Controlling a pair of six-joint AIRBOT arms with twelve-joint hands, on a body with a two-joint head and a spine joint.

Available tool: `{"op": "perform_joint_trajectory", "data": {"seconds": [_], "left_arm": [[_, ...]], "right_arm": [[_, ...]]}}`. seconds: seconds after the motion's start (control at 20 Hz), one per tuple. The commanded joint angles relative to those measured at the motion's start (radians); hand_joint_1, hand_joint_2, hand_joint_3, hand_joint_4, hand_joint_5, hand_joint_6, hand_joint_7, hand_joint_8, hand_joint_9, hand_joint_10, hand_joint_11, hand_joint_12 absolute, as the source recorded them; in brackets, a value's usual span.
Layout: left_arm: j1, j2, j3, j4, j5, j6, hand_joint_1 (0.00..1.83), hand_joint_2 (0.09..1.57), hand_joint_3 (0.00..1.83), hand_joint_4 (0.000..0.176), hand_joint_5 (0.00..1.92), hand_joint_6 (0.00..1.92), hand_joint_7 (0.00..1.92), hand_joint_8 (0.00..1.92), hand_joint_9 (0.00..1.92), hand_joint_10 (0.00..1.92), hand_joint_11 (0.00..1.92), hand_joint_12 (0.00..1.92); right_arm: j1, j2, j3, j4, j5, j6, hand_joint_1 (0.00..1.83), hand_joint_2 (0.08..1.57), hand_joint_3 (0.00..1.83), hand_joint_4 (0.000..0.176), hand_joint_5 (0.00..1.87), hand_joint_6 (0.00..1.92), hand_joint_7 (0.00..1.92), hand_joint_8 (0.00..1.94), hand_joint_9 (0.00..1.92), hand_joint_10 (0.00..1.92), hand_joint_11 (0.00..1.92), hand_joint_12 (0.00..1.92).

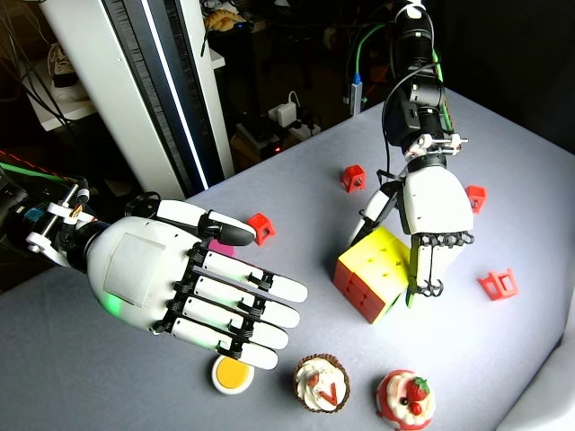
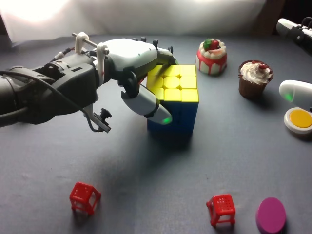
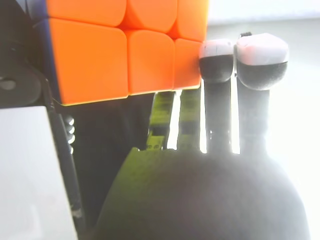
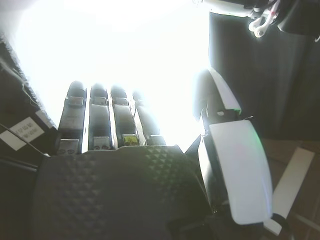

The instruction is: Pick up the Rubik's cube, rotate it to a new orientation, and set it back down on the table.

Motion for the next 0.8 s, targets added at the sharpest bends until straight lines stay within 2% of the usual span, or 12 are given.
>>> {"op": "perform_joint_trajectory", "data": {"seconds": [0.0,0.15,0.2,0.25,0.3,0.35,0.45,0.5,0.6,0.65,0.7,0.75], "left_arm": [[-0.003,0.008,-0.003,0.008,-0.135,-0.013,1.33,1.16,0.06,0.0,0.96,1.92,0.99,1.92,1.07,1.92,1.18,1.92],[0.007,0.026,-0.016,0.072,-0.198,-0.098,1.33,1.17,0.06,0.0,1.01,1.92,1.05,1.92,1.12,1.92,1.21,1.92],[0.009,0.037,-0.028,0.091,-0.224,-0.116,1.28,1.21,0.08,0.0,1.05,1.92,1.12,1.92,1.19,1.92,1.25,1.92],[0.011,0.046,-0.037,0.108,-0.248,-0.133,1.28,1.21,0.08,0.0,1.05,1.92,1.12,1.92,1.19,1.92,1.25,1.92],[0.013,0.056,-0.048,0.128,-0.276,-0.155,1.33,1.2,0.07,0.0,1.05,1.92,1.14,1.92,1.2,1.92,1.26,1.92],[0.015,0.066,-0.058,0.145,-0.304,-0.176,1.33,1.2,0.07,0.0,1.06,1.92,1.15,1.92,1.23,1.92,1.28,1.92],[0.019,0.087,-0.078,0.174,-0.36,-0.207,1.45,1.16,0.07,0.0,1.14,1.92,1.25,1.92,1.33,1.92,1.43,1.92],[0.021,0.097,-0.088,0.189,-0.389,-0.221,1.45,1.16,0.08,0.0,1.13,1.92,1.27,1.92,1.34,1.92,1.45,1.92],[0.021,0.118,-0.111,0.219,-0.453,-0.247,1.41,0.94,0.6,0.0,1.1,1.92,1.24,1.92,1.32,1.92,1.42,1.92],[0.021,0.123,-0.117,0.23,-0.472,-0.255,1.4,0.88,0.76,0.0,1.14,1.92,1.28,1.92,1.36,1.92,1.45,1.92],[0.023,0.131,-0.125,0.239,-0.495,-0.264,1.37,0.82,0.89,0.0,1.2,1.92,1.35,1.92,1.43,1.92,1.51,1.92],[0.027,0.139,-0.134,0.247,-0.521,-0.272,1.25,0.58,1.49,0.0,1.01,1.87,1.16,1.92,1.44,1.92,1.53,1.92]], "right_arm": [[0.005,0.0,0.005,-0.008,0.143,0.007,0.4,1.37,0.02,0.0,0.0,0.0,0.0,0.0,0.0,0.0,0.02,0.01],[0.005,0.001,0.012,-0.024,0.156,0.007,0.45,1.37,0.02,0.0,0.0,0.0,0.0,0.0,0.0,0.0,0.01,0.02],[0.005,0.001,0.017,-0.033,0.162,0.007,0.34,1.39,0.02,0.0,0.0,0.0,0.0,0.0,0.0,0.0,0.01,0.02],[0.005,0.001,0.022,-0.04,0.165,0.007,0.34,1.39,0.02,0.0,0.0,0.0,0.0,0.0,0.0,0.0,0.01,0.02],[0.005,0.0,0.028,-0.05,0.171,0.007,0.21,1.45,0.0,0.0,0.0,0.0,0.0,0.0,0.06,0.03,0.0,0.28],[0.005,-0.001,0.035,-0.061,0.177,0.007,0.04,1.5,0.01,0.0,0.0,0.0,0.0,0.0,0.03,0.02,0.0,0.02],[0.005,-0.018,0.059,-0.079,0.192,0.007,0.0,1.49,0.0,0.0,0.0,0.0,0.0,0.0,0.05,0.03,0.03,0.02],[0.005,-0.028,0.072,-0.086,0.198,0.007,0.0,1.49,0.0,0.0,0.0,0.0,0.02,0.01,0.07,0.07,0.01,0.26],[0.011,-0.059,0.11,-0.108,0.212,0.007,0.0,1.43,0.0,0.0,0.0,0.0,0.04,0.01,0.08,0.09,0.0,0.55],[0.018,-0.067,0.119,-0.115,0.212,0.007,0.03,1.4,0.0,0.0,0.03,0.01,0.03,0.0,0.08,0.09,0.0,0.59],[0.027,-0.08,0.135,-0.127,0.212,0.007,0.01,1.38,0.0,0.0,0.03,0.01,0.05,0.01,0.1,0.11,0.0,0.78],[0.038,-0.098,0.157,-0.141,0.212,0.007,0.0,1.36,0.0,0.0,0.03,0.01,0.05,0.0,0.1,0.13,0.0,0.96]]}}
